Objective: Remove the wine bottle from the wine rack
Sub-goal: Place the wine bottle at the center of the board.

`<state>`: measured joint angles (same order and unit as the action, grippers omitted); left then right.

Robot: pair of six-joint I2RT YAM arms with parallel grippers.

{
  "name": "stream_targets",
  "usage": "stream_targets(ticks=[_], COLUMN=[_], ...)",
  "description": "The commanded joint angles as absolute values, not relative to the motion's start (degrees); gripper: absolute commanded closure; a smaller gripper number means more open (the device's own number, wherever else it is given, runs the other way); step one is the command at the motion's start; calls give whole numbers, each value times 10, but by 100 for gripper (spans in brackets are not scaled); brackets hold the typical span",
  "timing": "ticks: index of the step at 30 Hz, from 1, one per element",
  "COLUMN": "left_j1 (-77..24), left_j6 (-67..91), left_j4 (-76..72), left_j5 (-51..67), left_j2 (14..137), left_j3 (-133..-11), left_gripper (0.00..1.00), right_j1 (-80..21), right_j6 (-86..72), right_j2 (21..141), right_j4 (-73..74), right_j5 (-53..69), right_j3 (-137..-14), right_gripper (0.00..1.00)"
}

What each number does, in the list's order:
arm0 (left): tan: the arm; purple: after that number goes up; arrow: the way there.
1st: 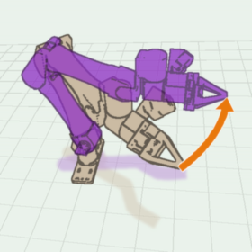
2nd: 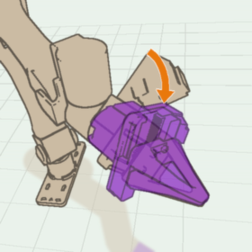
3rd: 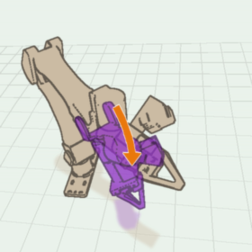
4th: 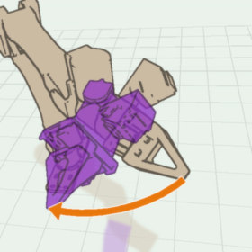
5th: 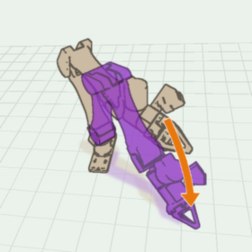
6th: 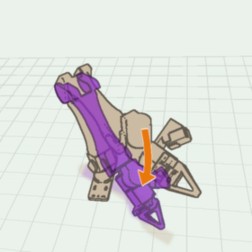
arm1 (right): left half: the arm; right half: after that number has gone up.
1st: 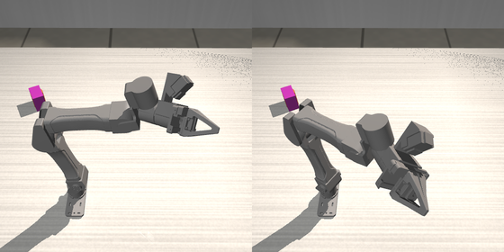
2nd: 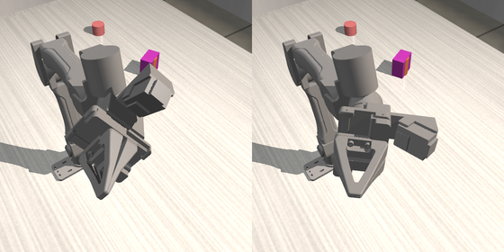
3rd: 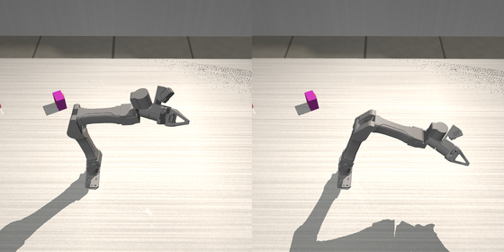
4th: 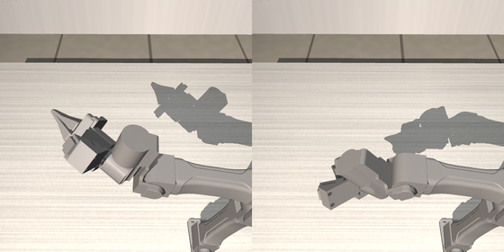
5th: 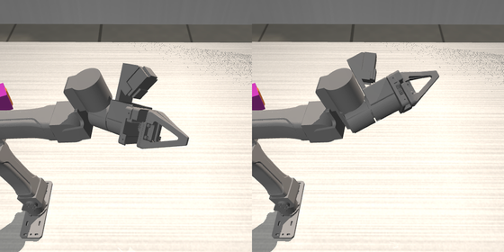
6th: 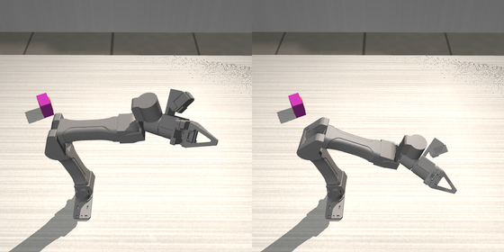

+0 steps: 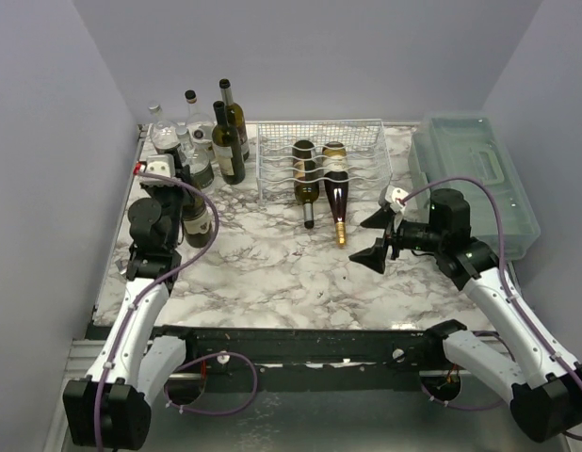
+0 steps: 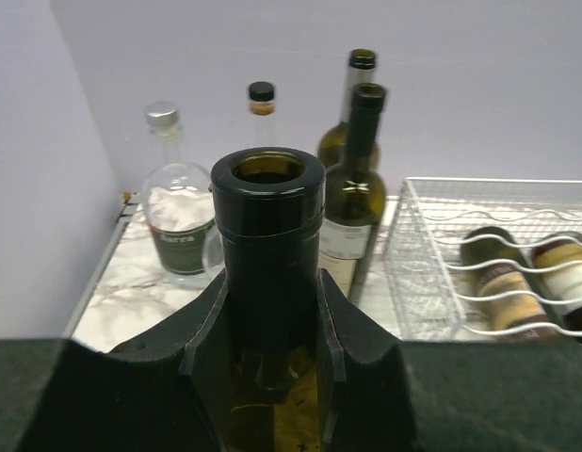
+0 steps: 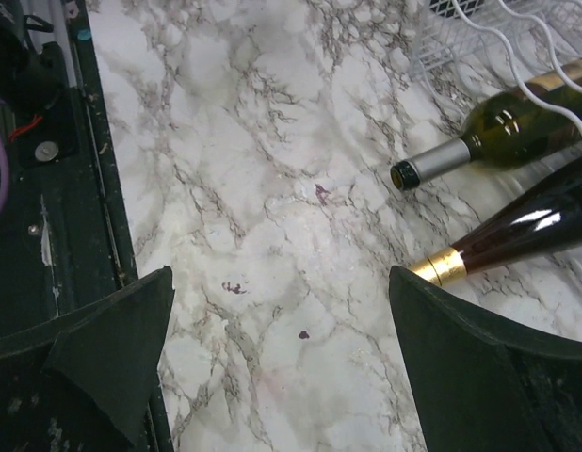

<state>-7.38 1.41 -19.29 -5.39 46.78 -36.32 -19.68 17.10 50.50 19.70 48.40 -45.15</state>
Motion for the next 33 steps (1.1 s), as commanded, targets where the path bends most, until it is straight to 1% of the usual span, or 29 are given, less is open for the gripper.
stream_targets(ticks=[1,4,15,23,33], left_j1=[-6,40,125,143,148], left_j6=[26,37,70,54,32], left_j4=[-304,-336,-436,-499,-566], left_j5=[6,24,46,66,60], left_j2=[504,537,684,783,873], left_j3=[-411,-414,-457,-501,-549], left_gripper=[100,100,100,100,100], right_j1=[-185,-184,-180,-175,-170], right_j6=[190,181,201,217,238], right_j2=[490,481,485,506,539], right_j4=[172,168,184,196,216], right_j5=[490,472,448,430,422], right_j3=[-436,-422,-420,-424,-433], right_gripper=[1,1,1,1,1])
